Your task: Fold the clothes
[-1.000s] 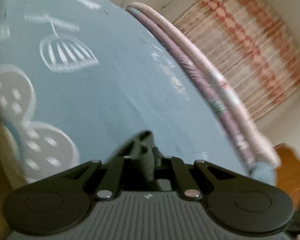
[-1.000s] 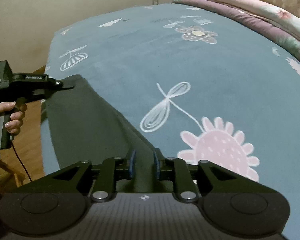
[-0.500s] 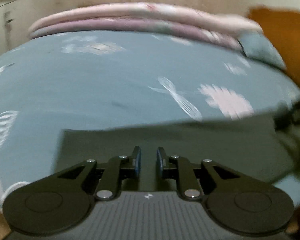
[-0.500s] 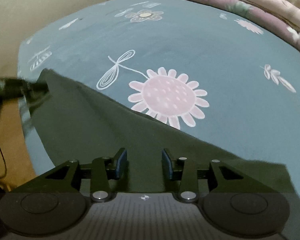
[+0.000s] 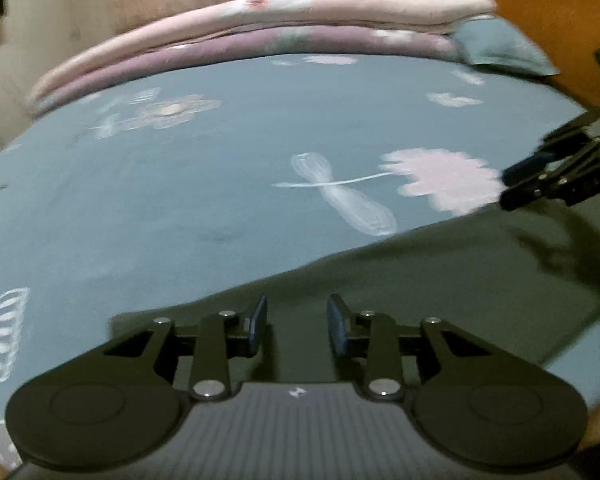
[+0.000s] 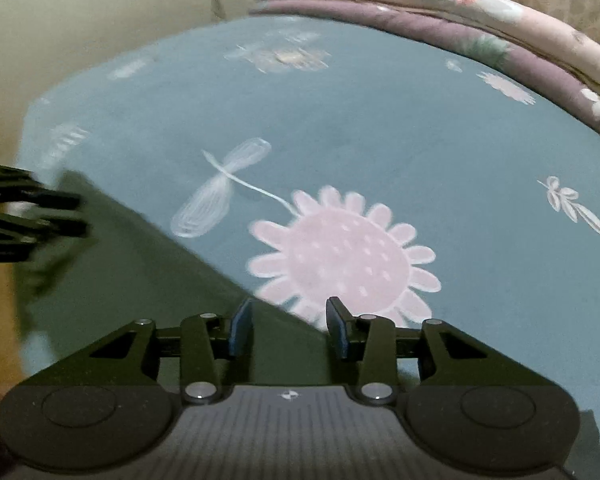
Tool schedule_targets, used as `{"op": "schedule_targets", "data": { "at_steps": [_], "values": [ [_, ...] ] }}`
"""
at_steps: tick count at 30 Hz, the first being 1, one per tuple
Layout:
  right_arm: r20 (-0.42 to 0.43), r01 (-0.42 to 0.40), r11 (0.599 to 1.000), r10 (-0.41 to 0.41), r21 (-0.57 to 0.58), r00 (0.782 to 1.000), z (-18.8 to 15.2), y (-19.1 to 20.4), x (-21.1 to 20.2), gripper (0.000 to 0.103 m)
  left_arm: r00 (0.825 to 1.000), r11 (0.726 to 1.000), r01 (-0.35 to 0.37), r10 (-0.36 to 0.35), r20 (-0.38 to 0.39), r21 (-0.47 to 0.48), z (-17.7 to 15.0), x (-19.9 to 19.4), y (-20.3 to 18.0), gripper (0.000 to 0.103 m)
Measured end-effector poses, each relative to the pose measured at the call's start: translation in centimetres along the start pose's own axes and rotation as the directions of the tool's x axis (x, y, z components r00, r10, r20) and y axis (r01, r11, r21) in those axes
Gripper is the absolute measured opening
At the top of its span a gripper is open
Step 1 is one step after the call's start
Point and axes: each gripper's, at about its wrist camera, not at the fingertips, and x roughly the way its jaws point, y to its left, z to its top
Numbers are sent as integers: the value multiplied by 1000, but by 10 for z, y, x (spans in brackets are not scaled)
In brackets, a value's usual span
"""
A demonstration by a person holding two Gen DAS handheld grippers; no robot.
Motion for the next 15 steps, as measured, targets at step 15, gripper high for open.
{"op": "schedule_targets", "data": {
  "at_steps": [15],
  "values": [
    [-65,29,995,-35,-93,997,-93,20,-44,54,972,962,220,-203,-115,163,-22,8,-63,43]
  ]
}}
